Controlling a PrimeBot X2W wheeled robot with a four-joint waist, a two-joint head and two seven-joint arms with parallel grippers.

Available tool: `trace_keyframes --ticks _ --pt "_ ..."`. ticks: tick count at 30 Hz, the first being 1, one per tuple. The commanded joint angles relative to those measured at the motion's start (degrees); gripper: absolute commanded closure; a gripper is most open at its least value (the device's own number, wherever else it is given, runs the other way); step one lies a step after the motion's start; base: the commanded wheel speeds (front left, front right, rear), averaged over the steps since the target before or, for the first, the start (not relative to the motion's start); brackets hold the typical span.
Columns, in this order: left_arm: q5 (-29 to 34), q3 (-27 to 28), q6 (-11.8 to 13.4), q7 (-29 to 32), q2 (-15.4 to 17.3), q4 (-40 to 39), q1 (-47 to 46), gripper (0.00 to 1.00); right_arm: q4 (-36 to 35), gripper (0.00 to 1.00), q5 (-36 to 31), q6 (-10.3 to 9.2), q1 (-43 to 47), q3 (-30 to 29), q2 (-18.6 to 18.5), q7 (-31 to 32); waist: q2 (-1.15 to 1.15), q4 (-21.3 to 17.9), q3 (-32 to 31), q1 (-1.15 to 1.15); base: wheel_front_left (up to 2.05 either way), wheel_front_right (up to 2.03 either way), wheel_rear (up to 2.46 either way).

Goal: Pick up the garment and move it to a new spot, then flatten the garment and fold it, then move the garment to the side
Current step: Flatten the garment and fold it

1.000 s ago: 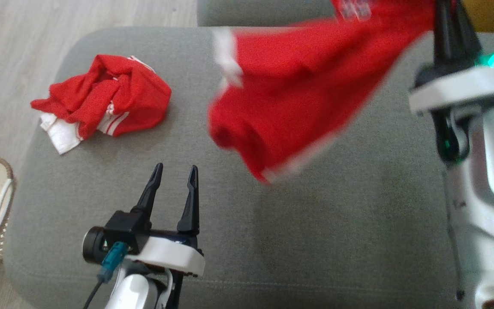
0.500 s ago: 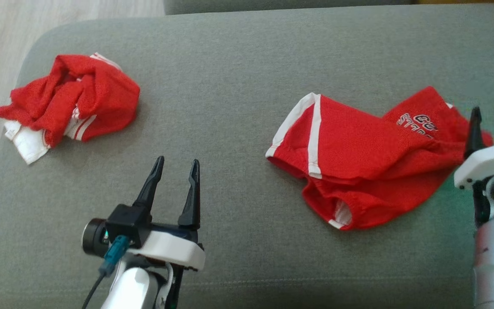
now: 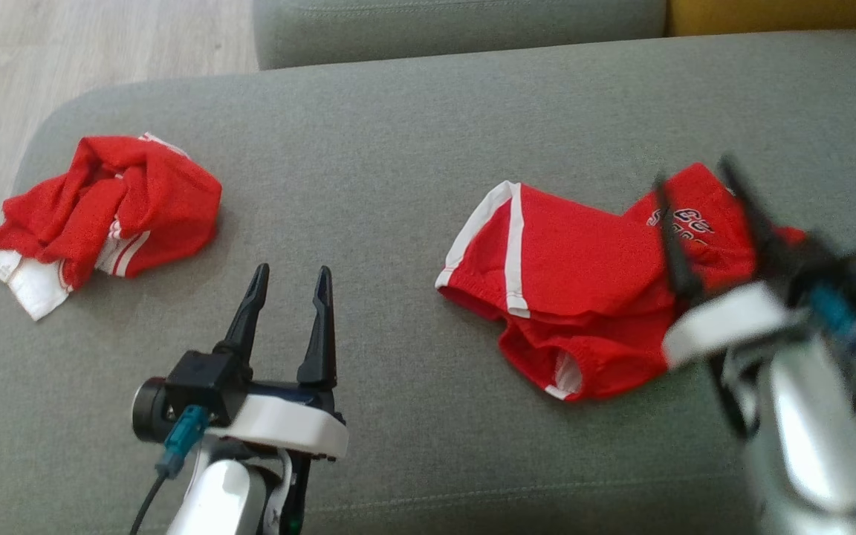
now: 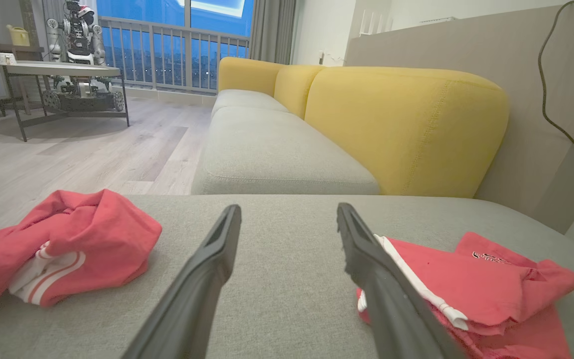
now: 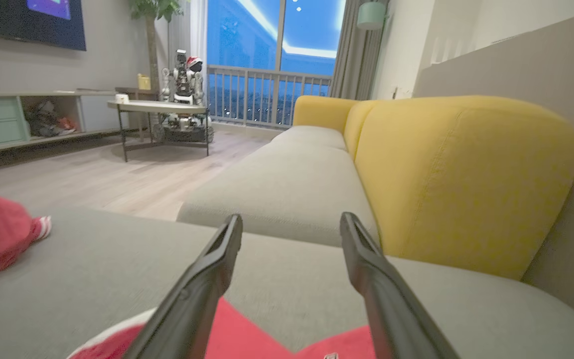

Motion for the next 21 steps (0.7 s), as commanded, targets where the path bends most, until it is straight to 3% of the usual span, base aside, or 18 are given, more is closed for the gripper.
trace_keyframes --ticks 1,5,11,15,21 --pt "-0.31 1.68 0.31 -0.3 0.04 -2.16 -1.38 0.0 -3.41 0.0 0.61 -0.02 1.02 2.7 0.26 -0.6 0.0 -0.17 -0.22 0.0 0.0 0.0 0.0" --pt "-0.49 1.27 0.33 -0.3 0.04 -1.98 -0.56 0.0 -6.8 0.0 1.82 -0.02 6.27 7.04 0.26 -0.53 0.0 -0.42 0.13 0.0 0.0 0.0 0.0" --pt "0.03 0.59 -0.14 -0.3 0.04 -1.04 -0.69 0.0 -6.35 0.0 2.06 -0.02 6.61 11.96 0.16 0.28 0.0 0.48 1.48 0.0 0.0 0.0 0.0" --pt "0.26 0.24 -0.47 -0.3 0.04 -0.43 -1.36 0.0 -3.69 0.0 2.43 -0.02 5.47 14.95 -0.2 1.33 0.0 1.99 2.54 0.0 0.0 0.0 0.0" --pt "-0.11 -0.58 -0.25 -0.3 0.04 0.3 -2.07 0.0 2.74 0.0 3.34 -0.02 3.55 14.91 -0.14 2.49 0.0 4.59 3.75 0.0 0.0 0.0 0.0"
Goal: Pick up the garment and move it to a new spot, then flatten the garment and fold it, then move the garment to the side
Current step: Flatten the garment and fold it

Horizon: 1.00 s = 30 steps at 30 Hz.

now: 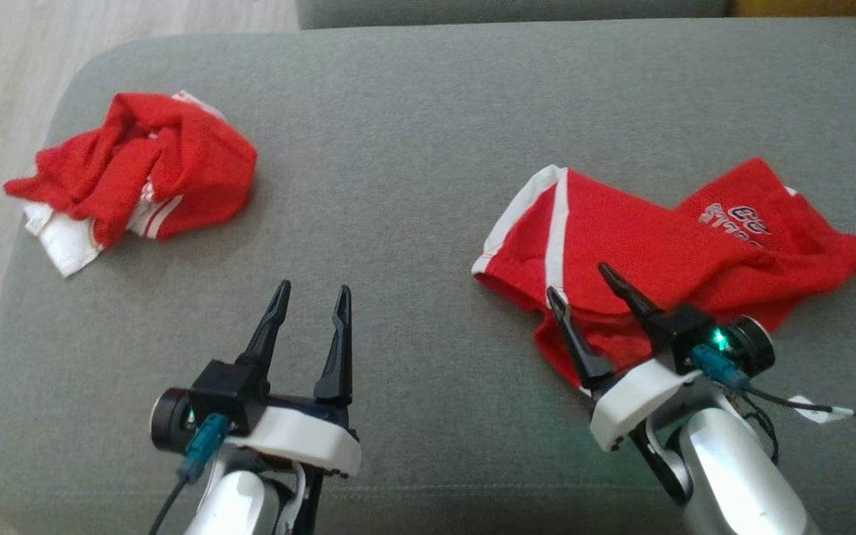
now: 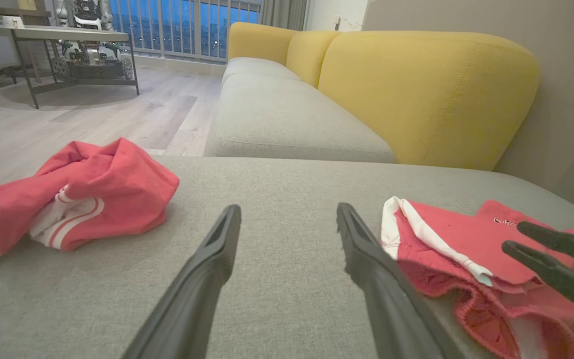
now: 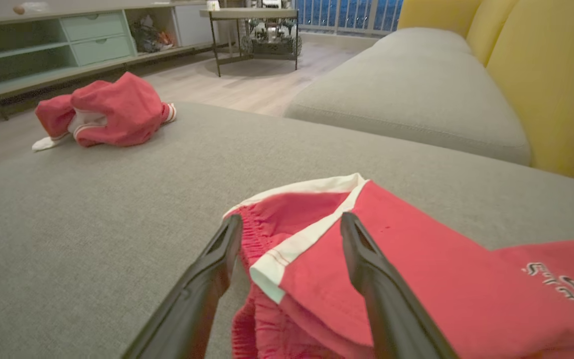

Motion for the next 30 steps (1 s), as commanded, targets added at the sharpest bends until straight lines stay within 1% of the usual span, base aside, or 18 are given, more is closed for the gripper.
trace_keyframes --ticks 1,9,10,12,18,23,26,30 --pt "-0.21 1.39 0.37 -0.3 0.04 -1.38 -2.68 0.0 -0.54 0.0 0.16 -0.02 -2.51 1.25 0.23 -0.17 0.0 1.04 0.58 0.0 0.0 0.0 0.0" --pt "-0.49 1.26 0.7 -0.3 0.04 -1.07 -2.73 0.0 5.05 0.0 1.94 -0.02 -3.8 -0.16 0.37 0.23 0.0 2.45 1.32 0.0 0.0 0.0 0.0" --pt "-0.47 1.19 0.75 -0.3 0.04 -1.07 -2.79 0.0 5.53 0.05 2.44 -0.02 -3.93 -0.34 0.4 0.3 0.0 2.52 1.39 0.0 0.0 0.0 0.0" --pt "-0.42 1.02 0.83 -0.3 0.04 -1.1 -2.96 0.0 6.31 1.0 3.74 -0.02 -4.25 -0.63 0.45 0.47 0.0 2.55 1.56 0.0 0.0 0.0 0.0" --pt "-0.54 0.74 1.07 -0.3 0.04 -0.97 -3.41 0.0 7.38 1.0 5.09 -0.02 -5.25 -1.26 0.54 0.04 0.0 2.23 1.76 0.0 0.0 0.0 0.0" --pt "-0.52 0.76 1.1 -0.3 0.04 -0.71 -3.31 0.0 4.33 1.0 5.72 -0.02 -7.06 -1.48 0.58 -0.95 0.0 1.91 1.17 0.0 0.0 0.0 0.0" --pt "-0.41 0.73 1.02 -0.3 0.04 -0.65 -3.17 0.0 1.87 1.0 5.73 -0.02 -10.72 -1.45 0.1 0.12 0.0 1.79 0.95 0.0 0.0 0.0 0.0" --pt "-0.48 0.25 0.8 -0.3 0.04 -0.58 -3.46 0.0 0.64 1.0 6.42 -0.02 -17.04 -1.59 -1.85 2.71 0.0 2.28 1.18 0.0 0.0 0.0 0.0"
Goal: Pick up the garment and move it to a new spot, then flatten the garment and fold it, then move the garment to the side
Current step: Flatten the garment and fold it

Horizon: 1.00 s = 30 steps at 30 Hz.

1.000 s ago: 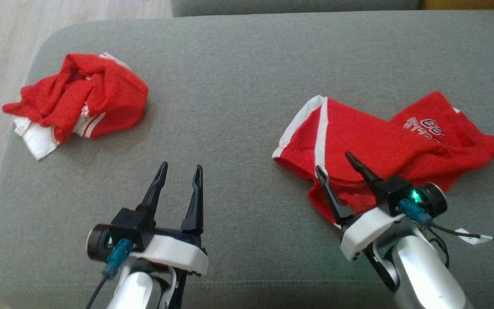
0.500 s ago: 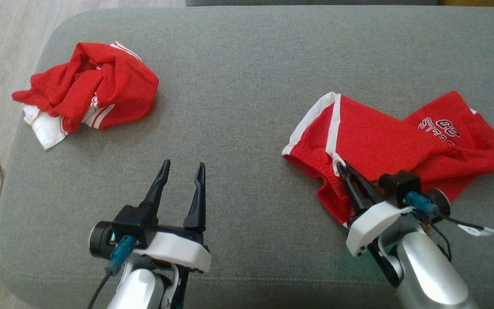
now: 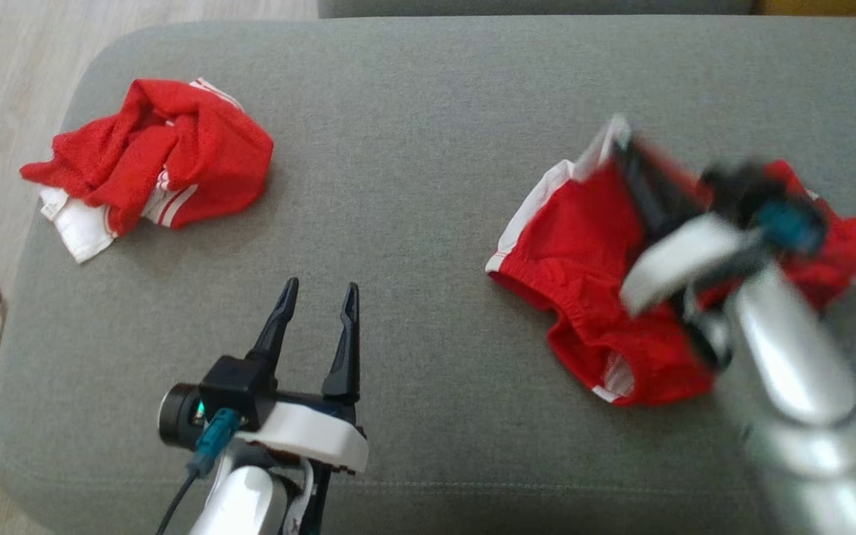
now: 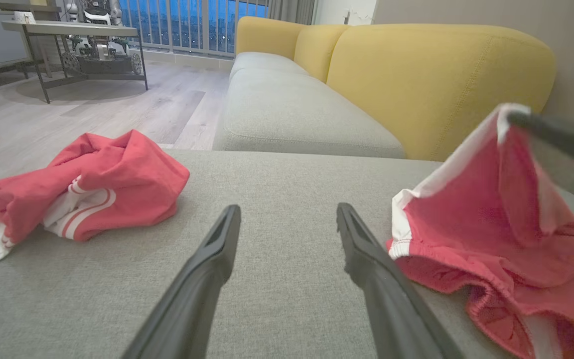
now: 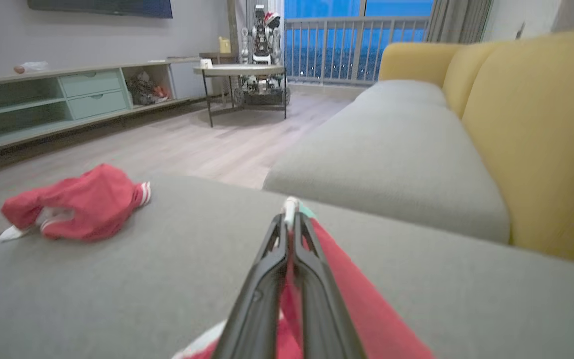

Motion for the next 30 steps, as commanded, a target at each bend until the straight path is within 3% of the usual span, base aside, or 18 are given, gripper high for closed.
trace_keyframes --ticks 1,7,13,22,28,29,30 --pt "-0.3 1.37 -0.02 -0.3 0.04 -1.6 -2.56 0.0 -2.24 1.0 0.78 -0.02 -4.22 0.93 -0.39 0.49 0.0 0.41 0.26 0.0 0.0 0.0 0.0" --pt "-1.35 -0.32 0.22 -0.3 0.04 -2.13 -3.8 0.0 2.28 1.0 3.88 -0.02 -19.88 -0.18 -3.97 4.78 0.0 3.35 2.29 0.0 0.0 0.0 0.0" --pt "-2.79 -2.65 0.45 -0.3 0.04 -2.71 -5.66 0.0 13.57 1.0 3.52 -0.02 -32.7 -3.47 -6.11 5.05 0.0 7.75 5.86 0.0 0.0 0.0 0.0" --pt "-5.78 -8.24 1.95 -0.3 0.04 -3.57 -8.41 0.0 31.05 1.0 -3.05 -0.02 -44.5 -8.4 -9.95 -1.02 0.0 16.36 9.8 0.0 0.0 0.0 0.0" --pt "-6.79 -10.02 2.86 -0.3 0.04 -4.2 -9.21 0.0 39.01 1.0 -10.04 -0.02 -49.25 -11.77 -12.72 -3.39 0.0 18.96 12.1 0.0 0.0 0.0 0.0" --pt "-6.86 -10.18 2.98 -0.3 0.04 -4.23 -9.29 0.0 40.15 0.89 -11.14 -0.02 -49.55 -12.66 -13.03 -3.54 0.0 19.06 12.28 0.0 0.0 0.0 0.0" --pt "-6.94 -10.3 3.13 -0.3 0.04 -4.25 -9.37 0.0 41.13 0.0 -12.09 -0.02 -49.77 -13.56 -13.17 -3.7 0.0 19.08 12.44 0.0 0.0 0.0 0.0"
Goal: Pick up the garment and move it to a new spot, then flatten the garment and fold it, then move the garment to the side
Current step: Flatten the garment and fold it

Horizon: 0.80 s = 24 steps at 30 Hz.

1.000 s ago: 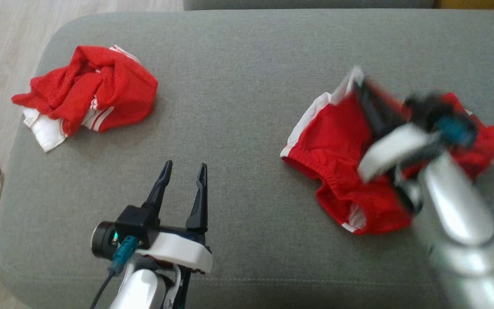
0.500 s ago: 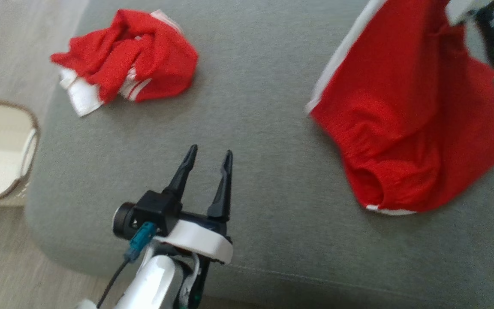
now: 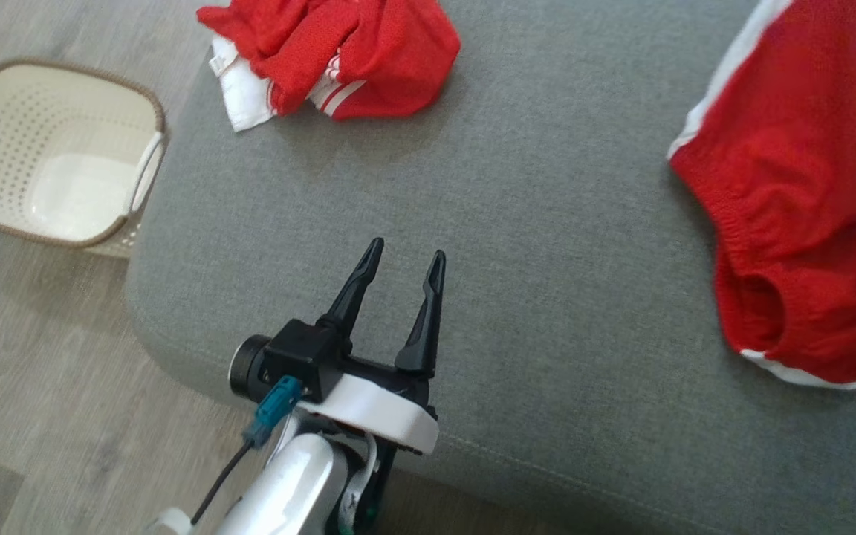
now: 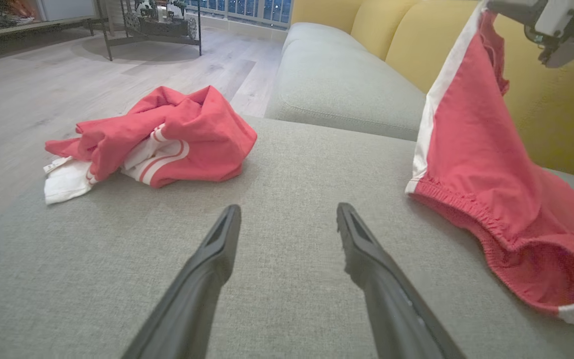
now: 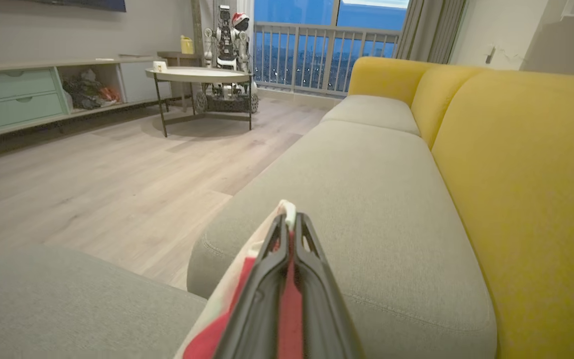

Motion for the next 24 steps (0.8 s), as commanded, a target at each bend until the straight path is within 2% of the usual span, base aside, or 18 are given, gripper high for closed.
trace_keyframes --ticks 1,7,13,14,19,24 --pt "-0.55 1.3 0.51 -0.3 0.09 -2.11 -2.12 0.0 -0.27 0.0 -1.77 -0.02 -1.94 -1.1 0.52 -0.82 0.0 0.57 0.91 -0.01 0.0 0.0 0.0" --pt "0.01 1.88 0.68 -0.3 0.09 -1.54 -2.36 0.0 1.64 0.0 -4.42 -0.02 -0.13 -4.45 3.39 -2.73 0.0 -2.88 -1.18 -0.01 0.0 0.0 0.0" --pt "1.37 4.56 0.06 -0.3 0.09 -1.09 -2.35 0.0 -0.72 0.0 -1.88 -0.02 3.11 -3.99 8.24 -3.38 0.0 -9.46 -5.8 -0.01 0.0 0.0 0.0" --pt "1.37 4.56 0.06 -0.3 0.09 -1.09 -2.35 0.0 -0.72 0.0 -1.88 -0.02 3.11 -3.99 8.24 -3.38 0.0 -9.46 -5.8 -0.01 0.0 0.0 0.0" --pt "1.89 6.94 -0.41 -0.3 0.09 -1.41 -1.8 0.0 -9.02 0.0 4.94 -0.02 9.69 1.07 11.43 -3.42 0.0 -15.86 -9.58 -0.01 0.0 0.0 0.0" --pt "2.09 8.95 -0.9 -0.3 0.09 -1.51 -0.41 0.0 -19.04 0.0 13.46 -0.02 19.44 6.94 11.66 -3.42 0.0 -21.87 -12.64 -0.01 0.0 0.0 0.0"
